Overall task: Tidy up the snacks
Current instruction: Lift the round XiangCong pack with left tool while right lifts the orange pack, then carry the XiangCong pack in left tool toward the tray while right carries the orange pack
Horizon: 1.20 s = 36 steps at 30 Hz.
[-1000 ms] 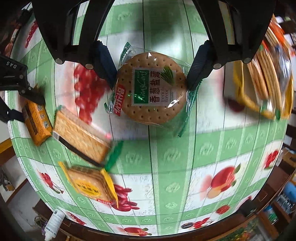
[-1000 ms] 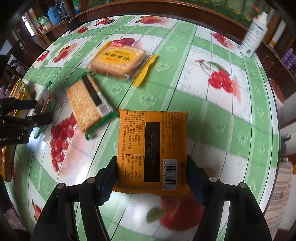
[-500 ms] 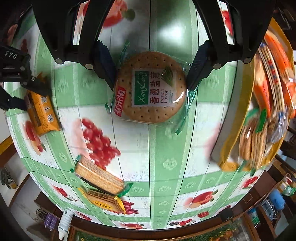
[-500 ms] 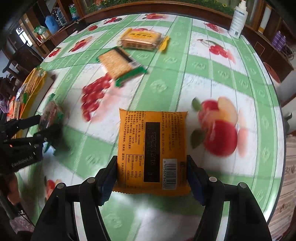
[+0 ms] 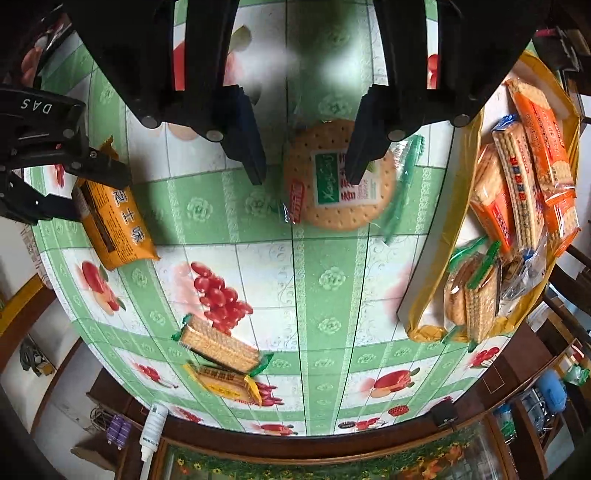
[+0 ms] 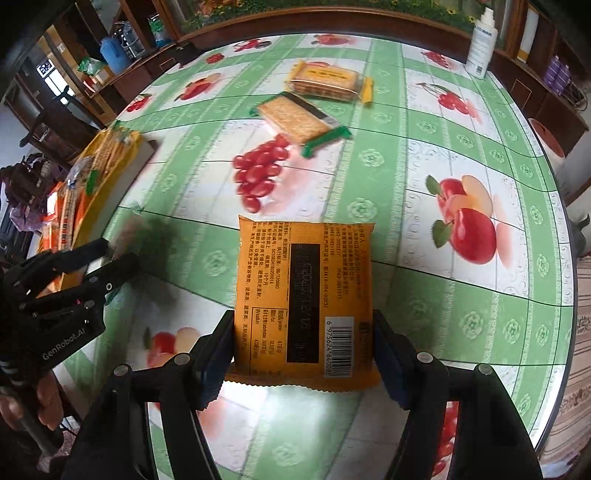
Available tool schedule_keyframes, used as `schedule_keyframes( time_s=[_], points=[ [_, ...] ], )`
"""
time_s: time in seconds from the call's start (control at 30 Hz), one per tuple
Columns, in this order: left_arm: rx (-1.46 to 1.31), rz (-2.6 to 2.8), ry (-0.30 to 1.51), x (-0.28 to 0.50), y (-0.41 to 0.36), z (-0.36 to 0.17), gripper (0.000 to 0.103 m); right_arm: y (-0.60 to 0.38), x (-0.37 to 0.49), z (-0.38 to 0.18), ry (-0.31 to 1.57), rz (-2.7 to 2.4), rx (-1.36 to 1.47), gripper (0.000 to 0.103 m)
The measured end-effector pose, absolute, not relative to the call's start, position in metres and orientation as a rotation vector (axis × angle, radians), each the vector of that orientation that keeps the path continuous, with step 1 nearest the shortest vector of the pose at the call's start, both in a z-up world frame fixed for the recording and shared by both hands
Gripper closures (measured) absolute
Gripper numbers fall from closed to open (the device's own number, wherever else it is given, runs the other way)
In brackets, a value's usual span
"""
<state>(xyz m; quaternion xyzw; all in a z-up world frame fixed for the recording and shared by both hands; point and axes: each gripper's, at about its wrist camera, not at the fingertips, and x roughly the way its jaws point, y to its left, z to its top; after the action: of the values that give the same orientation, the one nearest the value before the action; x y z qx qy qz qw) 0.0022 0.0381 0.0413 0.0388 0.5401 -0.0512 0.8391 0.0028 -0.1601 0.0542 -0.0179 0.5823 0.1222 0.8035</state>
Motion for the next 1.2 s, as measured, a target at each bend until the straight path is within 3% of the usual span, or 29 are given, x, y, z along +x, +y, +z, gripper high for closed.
schedule_keyframes(
  time_s=[0.23,0.3,0.37,0.6,0.73,0.93,1.2],
  points=[
    [-0.001,-0.107,1.198,0.019,0.07,0.03,0.058,-0.144,0.0,0.051,1.267,0.267,-0.058,0.032],
    [-0.061,-0.151,1.239,0.027,0.078,0.029,0.037,-0.144,0.001,0.048,1.28,0.267,-0.04,0.032],
    [-0.128,-0.23,1.282,0.032,0.083,0.028,0.028,-0.144,0.002,0.045,1.288,0.263,-0.039,0.032],
    [-0.199,-0.24,1.319,0.041,0.085,0.027,0.026,-0.145,0.006,0.037,1.314,0.259,-0.049,0.032],
    [-0.05,-0.124,1.351,0.055,0.075,0.022,0.026,-0.145,0.008,0.034,1.318,0.267,-0.036,0.032],
    [-0.134,-0.149,1.401,0.058,0.07,0.007,0.013,-0.145,0.006,0.034,1.317,0.286,-0.042,0.032],
    [-0.175,-0.235,1.433,0.048,0.045,0.009,0.013,-0.151,0.008,0.033,1.321,0.304,-0.044,0.032]
  ],
)
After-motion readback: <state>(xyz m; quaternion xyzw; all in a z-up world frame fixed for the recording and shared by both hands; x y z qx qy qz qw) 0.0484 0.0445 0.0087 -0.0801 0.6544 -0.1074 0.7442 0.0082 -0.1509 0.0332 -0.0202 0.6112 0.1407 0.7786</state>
